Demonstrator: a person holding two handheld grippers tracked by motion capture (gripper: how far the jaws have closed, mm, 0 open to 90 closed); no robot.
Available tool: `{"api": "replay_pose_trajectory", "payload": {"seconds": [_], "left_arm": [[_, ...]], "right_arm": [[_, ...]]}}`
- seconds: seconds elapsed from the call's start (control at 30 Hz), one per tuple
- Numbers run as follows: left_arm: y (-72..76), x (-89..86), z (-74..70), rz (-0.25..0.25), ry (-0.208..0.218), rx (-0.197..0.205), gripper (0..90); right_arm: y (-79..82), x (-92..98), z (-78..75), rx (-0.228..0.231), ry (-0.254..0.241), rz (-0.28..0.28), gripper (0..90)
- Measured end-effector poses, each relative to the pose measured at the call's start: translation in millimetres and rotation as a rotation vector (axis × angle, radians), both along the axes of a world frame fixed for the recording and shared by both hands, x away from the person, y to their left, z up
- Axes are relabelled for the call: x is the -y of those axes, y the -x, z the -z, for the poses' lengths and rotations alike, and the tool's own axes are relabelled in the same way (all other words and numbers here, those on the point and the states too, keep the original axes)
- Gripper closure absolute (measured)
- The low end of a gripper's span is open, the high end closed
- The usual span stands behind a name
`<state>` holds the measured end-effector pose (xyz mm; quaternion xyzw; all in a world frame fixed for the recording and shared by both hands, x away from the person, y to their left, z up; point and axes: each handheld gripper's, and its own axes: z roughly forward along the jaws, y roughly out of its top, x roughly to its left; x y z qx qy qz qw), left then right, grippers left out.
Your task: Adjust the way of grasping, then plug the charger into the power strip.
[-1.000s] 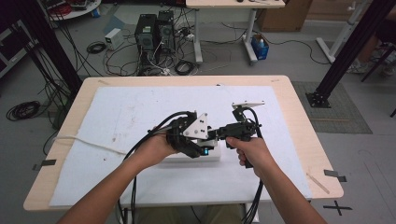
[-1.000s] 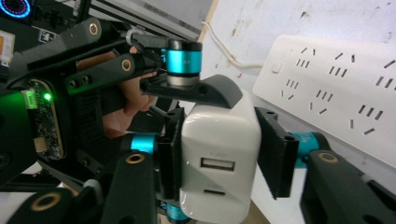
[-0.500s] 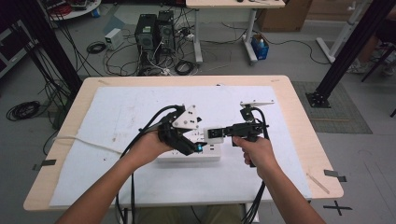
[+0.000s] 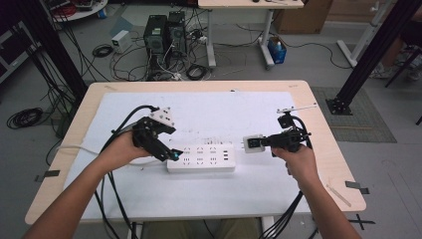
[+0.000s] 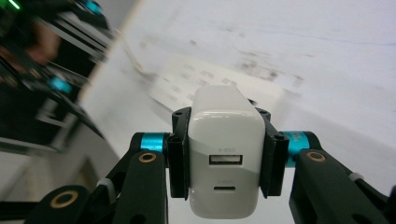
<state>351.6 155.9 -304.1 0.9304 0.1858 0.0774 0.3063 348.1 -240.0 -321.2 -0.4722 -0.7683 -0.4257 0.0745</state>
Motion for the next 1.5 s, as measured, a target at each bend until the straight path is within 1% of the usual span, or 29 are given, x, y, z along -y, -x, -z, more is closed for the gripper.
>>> {"api": "replay_pose_trajectory", "payload": {"seconds": [0.03,0.07,0.1,0.17,0.2,0.23,0.3,0.33,0.37,0.4,0.43,0.47,0.5,0.53,0.57,0.63,0.73,0.77,0.8,0.93,0.97,1.1,1.2,1.27,1.37,1.43,1.5], "left_arm": [[-1.6,-6.0,1.1,-0.019,-0.019,-0.008,19.0],[-2.7,-11.6,2.0,-0.035,-0.035,-0.008,19.0],[-3.5,-17.1,3.2,-0.058,-0.040,-0.013,19.0],[-5.6,-27.7,3.3,-0.081,-0.068,-0.012,19.0],[-5.6,-27.7,3.3,-0.081,-0.068,-0.012,19.0],[-6.3,-37.7,2.7,-0.106,-0.073,-0.017,19.0],[-6.1,-43.9,1.9,-0.122,-0.080,-0.020,19.0],[-6.2,-45.7,1.7,-0.123,-0.083,-0.022,19.0],[-6.2,-48.1,1.7,-0.131,-0.093,-0.035,18.9],[-6.3,-48.9,2.1,-0.136,-0.104,-0.045,19.0],[-6.3,-49.9,3.2,-0.139,-0.125,-0.066,19.0],[-6.3,-49.9,3.2,-0.139,-0.125,-0.066,19.0],[-6.1,-50.6,3.8,-0.128,-0.149,-0.079,19.0],[-5.3,-50.8,5.0,-0.125,-0.163,-0.085,19.0],[-4.5,-51.2,5.8,-0.127,-0.173,-0.091,19.0],[-3.3,-53.7,5.7,-0.125,-0.177,-0.091,19.0],[-2.4,-60.4,4.6,-0.150,-0.173,-0.084,19.0],[-2.5,-62.4,5.0,-0.152,-0.175,-0.082,18.9],[-2.3,-64.0,5.6,-0.157,-0.176,-0.085,19.0],[-1.6,-68.4,8.5,-0.170,-0.182,-0.081,19.0],[-1.2,-69.2,8.6,-0.170,-0.185,-0.082,19.0],[0.9,-70.8,8.8,-0.164,-0.164,-0.092,19.0],[1.2,-72.6,7.6,-0.156,-0.161,-0.093,19.0],[2.4,-72.8,7.3,-0.154,-0.156,-0.095,19.0],[4.2,-73.9,5.9,-0.146,-0.156,-0.082,19.0],[4.9,-75.1,5.8,-0.148,-0.151,-0.083,19.0],[4.8,-76.2,6.7,-0.146,-0.147,-0.091,19.0]], "right_arm": [[0.9,1.4,-1.7,0.012,0.048,-0.003,62.1],[2.2,2.8,-3.5,0.027,0.102,-0.005,62.1],[3.3,4.2,-5.1,0.042,0.149,-0.009,62.1],[5.2,7.1,-8.1,0.060,0.222,-0.020,62.1],[5.2,7.1,-8.1,0.060,0.222,-0.020,62.1],[6.9,12.5,-11.4,0.061,0.259,-0.034,62.1],[7.6,15.8,-14.0,0.063,0.278,-0.043,62.1],[7.8,17.4,-15.3,0.065,0.286,-0.045,62.1],[8.1,18.1,-16.5,0.062,0.292,-0.042,62.1],[7.8,19.7,-18.2,0.072,0.309,-0.044,62.1],[7.8,20.1,-19.3,0.077,0.320,-0.045,62.1],[7.8,20.1,-19.3,0.077,0.320,-0.045,62.1],[7.6,20.5,-21.2,0.088,0.341,-0.054,62.1],[7.4,21.2,-22.7,0.101,0.357,-0.058,62.1],[7.4,21.4,-24.2,0.103,0.367,-0.059,62.1],[6.8,22.7,-26.9,0.106,0.375,-0.064,62.1],[6.9,24.7,-30.8,0.115,0.372,-0.063,62.1],[7.4,25.1,-31.8,0.112,0.369,-0.061,62.1],[7.3,25.5,-32.0,0.112,0.367,-0.062,62.1],[6.9,25.9,-31.1,0.117,0.384,-0.059,62.1],[6.6,26.0,-30.7,0.120,0.389,-0.057,62.1],[7.7,25.5,-31.8,0.118,0.382,-0.054,62.1],[7.3,25.1,-32.6,0.119,0.383,-0.054,62.1],[6.7,24.7,-32.3,0.125,0.385,-0.059,62.1],[6.8,22.1,-32.1,0.130,0.392,-0.067,62.1],[6.7,20.3,-32.2,0.135,0.395,-0.073,62.1],[6.3,18.9,-32.2,0.148,0.393,-0.086,62.0]]}}
